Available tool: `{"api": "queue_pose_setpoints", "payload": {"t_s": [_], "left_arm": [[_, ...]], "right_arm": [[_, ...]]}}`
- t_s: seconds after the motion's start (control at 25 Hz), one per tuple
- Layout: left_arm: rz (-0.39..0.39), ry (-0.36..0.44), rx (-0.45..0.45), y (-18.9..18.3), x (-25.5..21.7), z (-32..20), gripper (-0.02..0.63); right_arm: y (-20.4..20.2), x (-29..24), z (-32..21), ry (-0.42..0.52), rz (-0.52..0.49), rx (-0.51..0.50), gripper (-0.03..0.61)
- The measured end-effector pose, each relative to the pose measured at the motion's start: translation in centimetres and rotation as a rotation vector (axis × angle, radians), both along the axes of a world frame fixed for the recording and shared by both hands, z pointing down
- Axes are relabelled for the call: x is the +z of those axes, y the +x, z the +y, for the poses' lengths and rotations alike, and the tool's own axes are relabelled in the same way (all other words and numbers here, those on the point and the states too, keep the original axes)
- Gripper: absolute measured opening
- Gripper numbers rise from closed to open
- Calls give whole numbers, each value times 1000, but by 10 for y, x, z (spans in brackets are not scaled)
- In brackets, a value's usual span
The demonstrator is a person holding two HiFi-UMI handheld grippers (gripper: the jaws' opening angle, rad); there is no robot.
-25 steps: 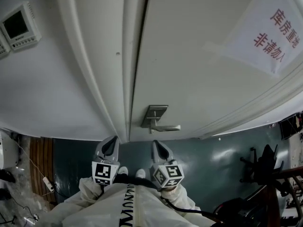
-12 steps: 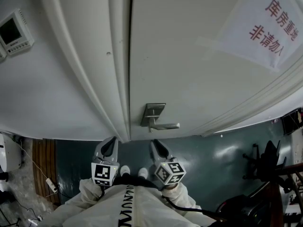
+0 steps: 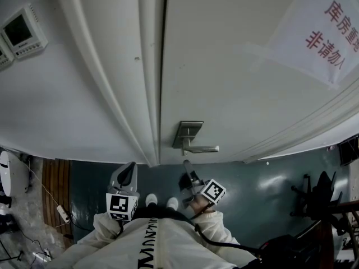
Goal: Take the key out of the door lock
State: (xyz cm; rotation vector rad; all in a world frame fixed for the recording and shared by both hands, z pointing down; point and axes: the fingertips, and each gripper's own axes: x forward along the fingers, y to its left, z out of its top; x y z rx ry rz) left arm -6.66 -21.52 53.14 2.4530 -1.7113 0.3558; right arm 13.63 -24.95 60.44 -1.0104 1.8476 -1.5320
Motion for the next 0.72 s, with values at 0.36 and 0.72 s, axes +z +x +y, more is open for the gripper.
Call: {"api": "queue_pose_setpoints", "payload": {"t_s": [0.36, 0.72], "left_arm": [[-10, -11, -10, -3, 2, 1, 0], [-19, -17, -23, -6, 1, 3, 0]], "right_arm": [[-5, 8, -18, -43, -296, 33, 161], [-6, 20, -36, -67, -338, 48, 150]]}}
